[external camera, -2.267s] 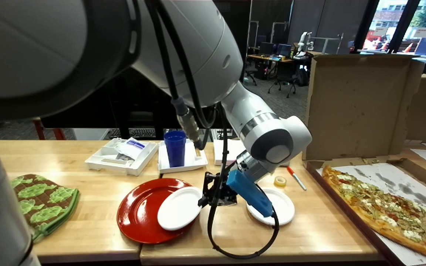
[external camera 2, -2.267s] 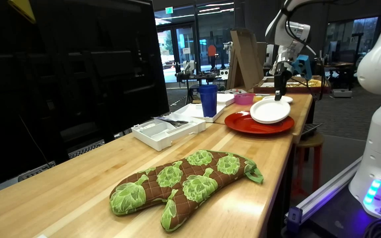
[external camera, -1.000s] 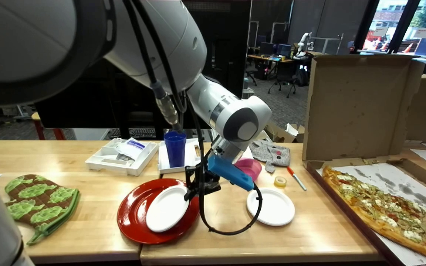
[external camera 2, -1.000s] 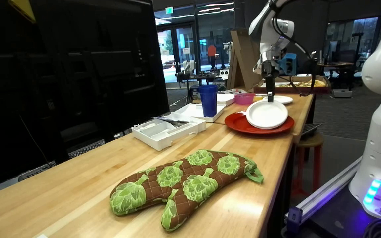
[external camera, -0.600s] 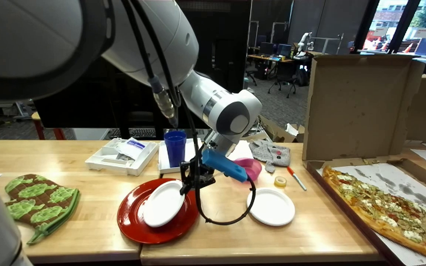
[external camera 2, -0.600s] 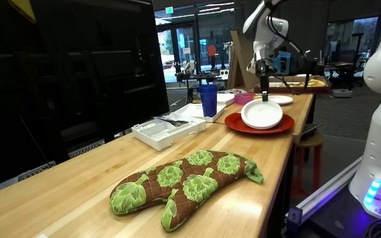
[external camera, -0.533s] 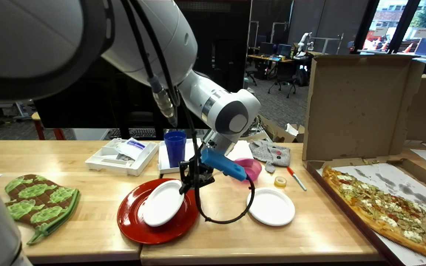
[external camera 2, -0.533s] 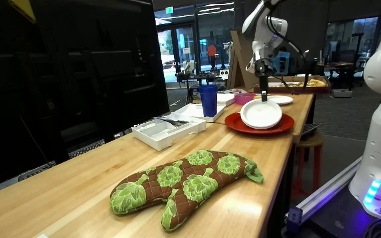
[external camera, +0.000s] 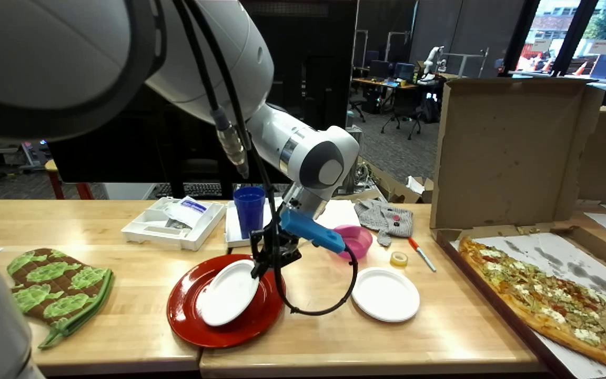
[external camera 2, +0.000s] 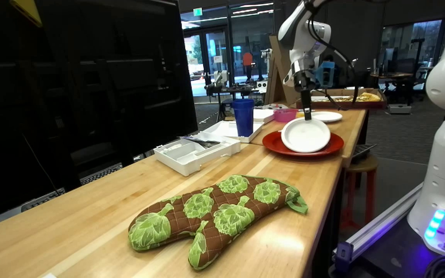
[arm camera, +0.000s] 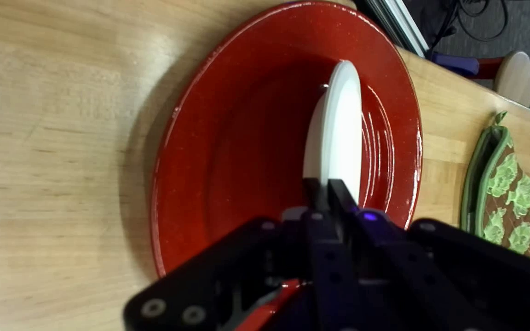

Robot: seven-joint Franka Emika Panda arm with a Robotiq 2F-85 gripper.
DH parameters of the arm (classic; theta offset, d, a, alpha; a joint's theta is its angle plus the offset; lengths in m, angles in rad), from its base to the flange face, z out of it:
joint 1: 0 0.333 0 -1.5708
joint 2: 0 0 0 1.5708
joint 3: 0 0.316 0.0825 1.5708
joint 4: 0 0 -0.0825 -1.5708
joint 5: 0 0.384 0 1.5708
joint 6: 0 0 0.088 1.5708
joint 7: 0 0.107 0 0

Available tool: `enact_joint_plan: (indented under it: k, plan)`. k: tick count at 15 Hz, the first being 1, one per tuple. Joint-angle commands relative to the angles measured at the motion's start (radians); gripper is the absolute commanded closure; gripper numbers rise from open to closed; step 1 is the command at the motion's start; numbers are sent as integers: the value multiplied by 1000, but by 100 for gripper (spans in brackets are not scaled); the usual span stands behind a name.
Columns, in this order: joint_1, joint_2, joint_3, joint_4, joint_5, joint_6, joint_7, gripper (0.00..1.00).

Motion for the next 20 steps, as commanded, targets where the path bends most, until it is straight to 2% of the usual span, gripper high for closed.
enact_joint_plan:
  k: [1, 7, 8, 10, 16, 20]
  plan:
    - [12, 5, 6, 15, -41, -14, 31, 60]
    - [12, 3, 7, 15, -39, -15, 29, 20]
    - [12, 1, 7, 14, -38, -7, 34, 12]
    - [15, -11, 7, 4, -47, 59, 82, 1]
    - [0, -30, -11, -11, -49, 336, 268, 0]
    - [-26, -31, -41, -21, -71, 463, 415, 0]
